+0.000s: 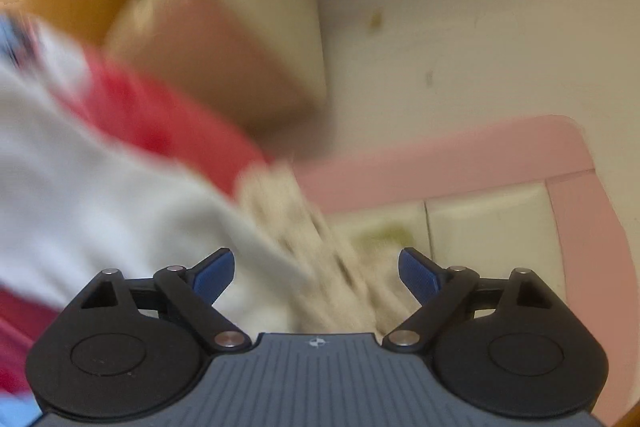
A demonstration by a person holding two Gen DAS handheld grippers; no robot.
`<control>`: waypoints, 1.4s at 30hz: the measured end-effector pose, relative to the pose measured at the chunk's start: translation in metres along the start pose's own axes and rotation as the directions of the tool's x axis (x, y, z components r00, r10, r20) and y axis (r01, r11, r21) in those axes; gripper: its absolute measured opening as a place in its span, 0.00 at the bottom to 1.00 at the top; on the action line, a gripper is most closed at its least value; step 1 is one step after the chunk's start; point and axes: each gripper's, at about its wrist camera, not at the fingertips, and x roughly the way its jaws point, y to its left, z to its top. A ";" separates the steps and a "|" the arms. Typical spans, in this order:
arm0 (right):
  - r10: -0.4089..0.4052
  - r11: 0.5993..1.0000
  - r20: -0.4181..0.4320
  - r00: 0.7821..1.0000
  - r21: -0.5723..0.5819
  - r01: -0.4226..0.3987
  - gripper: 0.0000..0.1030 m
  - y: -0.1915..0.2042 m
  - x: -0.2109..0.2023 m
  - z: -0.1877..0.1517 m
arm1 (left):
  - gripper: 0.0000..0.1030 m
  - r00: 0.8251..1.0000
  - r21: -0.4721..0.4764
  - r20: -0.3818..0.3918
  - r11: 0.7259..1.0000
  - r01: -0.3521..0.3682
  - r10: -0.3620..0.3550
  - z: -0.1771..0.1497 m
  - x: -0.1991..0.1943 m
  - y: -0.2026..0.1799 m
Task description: Fold clothes
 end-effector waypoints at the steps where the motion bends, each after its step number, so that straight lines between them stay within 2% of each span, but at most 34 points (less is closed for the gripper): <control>1: 0.089 0.996 0.054 0.995 0.026 -0.090 0.86 0.009 -0.015 0.010 | 0.76 1.000 0.004 -0.004 1.000 0.003 -0.003 -0.001 0.000 0.001; 2: 0.215 0.975 0.103 0.971 0.037 -0.220 0.83 0.021 -0.029 0.022 | 0.76 1.000 0.007 -0.007 1.000 0.001 -0.001 -0.002 0.000 0.002; 4: 0.412 0.907 0.174 0.894 0.015 -0.421 0.78 0.054 -0.047 0.048 | 0.76 1.000 0.013 -0.012 1.000 -0.004 0.004 -0.004 0.001 0.003; 6: 0.566 0.817 0.218 0.795 -0.025 -0.576 0.69 0.090 -0.058 0.075 | 0.76 1.000 0.015 -0.013 1.000 -0.010 0.010 -0.006 0.000 0.005; 8: 0.661 0.736 0.231 0.714 -0.014 -0.677 0.58 0.121 -0.055 0.102 | 0.76 1.000 0.012 -0.012 1.000 -0.010 0.010 -0.008 -0.002 0.009; 10: 0.734 0.653 0.251 0.631 -0.001 -0.758 0.57 0.147 -0.051 0.126 | 0.76 1.000 0.003 -0.008 1.000 -0.003 0.003 -0.008 -0.003 0.015; 13: 0.805 0.554 0.272 0.527 -0.026 -0.832 0.56 0.178 -0.041 0.154 | 0.75 1.000 -0.013 -0.004 1.000 0.016 -0.016 -0.008 -0.002 0.024; 14: 0.820 0.537 0.258 0.511 -0.036 -0.843 0.55 0.188 -0.036 0.162 | 0.75 1.000 -0.018 -0.005 0.999 0.026 -0.027 -0.008 0.000 0.026; 18: 0.855 0.494 0.196 0.479 -0.033 -0.869 0.51 0.221 -0.020 0.184 | 0.74 0.998 -0.018 -0.002 0.998 0.060 -0.060 -0.009 0.006 0.030; 21: 0.890 0.434 0.170 0.422 -0.038 -0.900 0.43 0.227 -0.010 0.186 | 0.73 0.997 -0.011 0.003 0.997 0.075 -0.075 -0.012 0.007 0.033; 22: 0.897 0.421 0.171 0.408 -0.046 -0.906 0.36 0.229 -0.015 0.181 | 0.73 0.997 -0.007 0.006 0.997 0.078 -0.078 -0.013 0.007 0.034; 24: 0.901 0.414 0.178 0.396 -0.075 -0.907 0.29 0.231 -0.020 0.179 | 0.73 0.996 0.002 0.013 0.996 0.086 -0.086 -0.015 0.005 0.036; 26: 0.897 0.423 0.195 0.397 -0.114 -0.899 0.12 0.233 -0.028 0.176 | 0.73 0.996 0.010 0.019 0.996 0.090 -0.090 -0.016 0.002 0.038; 27: 0.893 0.431 0.206 0.400 -0.136 -0.892 0.08 0.234 -0.034 0.175 | 0.73 0.996 0.013 0.022 0.996 0.091 -0.092 -0.016 0.001 0.039; 29: 0.883 0.450 0.239 0.404 -0.184 -0.874 0.04 0.235 -0.046 0.172 | 0.73 0.995 0.016 0.023 0.995 0.094 -0.095 -0.018 0.001 0.041; 30: 0.866 0.474 0.285 0.410 -0.212 -0.855 0.04 0.233 -0.057 0.168 | 0.73 0.995 0.017 0.023 0.995 0.095 -0.096 -0.019 0.000 0.042; 31: 0.840 0.512 0.336 0.426 -0.229 -0.828 0.03 0.229 -0.067 0.162 | 0.73 0.995 0.017 0.024 0.996 0.092 -0.092 -0.020 0.000 0.043; 33: 0.756 0.620 0.443 0.482 -0.248 -0.744 0.03 0.227 -0.085 0.148 | 0.73 0.996 0.015 0.022 0.996 0.084 -0.085 -0.021 0.001 0.044; 35: 0.654 0.736 0.516 0.553 -0.266 -0.622 0.02 0.237 -0.096 0.134 | 0.73 0.997 0.012 0.018 0.997 0.076 -0.077 -0.021 0.003 0.046; 38: 0.639 0.766 0.464 0.614 -0.312 -0.562 0.02 0.266 -0.090 0.127 | 0.74 0.998 0.009 0.020 0.998 0.065 -0.066 -0.021 0.006 0.046; 39: 0.635 0.770 0.452 0.627 -0.303 -0.562 0.02 0.271 -0.088 0.128 | 0.74 0.998 0.009 0.022 0.998 0.063 -0.064 -0.020 0.006 0.045; 40: 0.639 0.763 0.450 0.624 -0.264 -0.590 0.02 0.267 -0.085 0.131 | 0.74 0.998 0.008 0.024 0.998 0.062 -0.062 -0.020 0.005 0.045; 42: 0.659 0.716 0.457 0.597 -0.141 -0.683 0.04 0.250 -0.077 0.141 | 0.74 0.998 0.007 0.023 0.998 0.060 -0.061 -0.020 0.005 0.045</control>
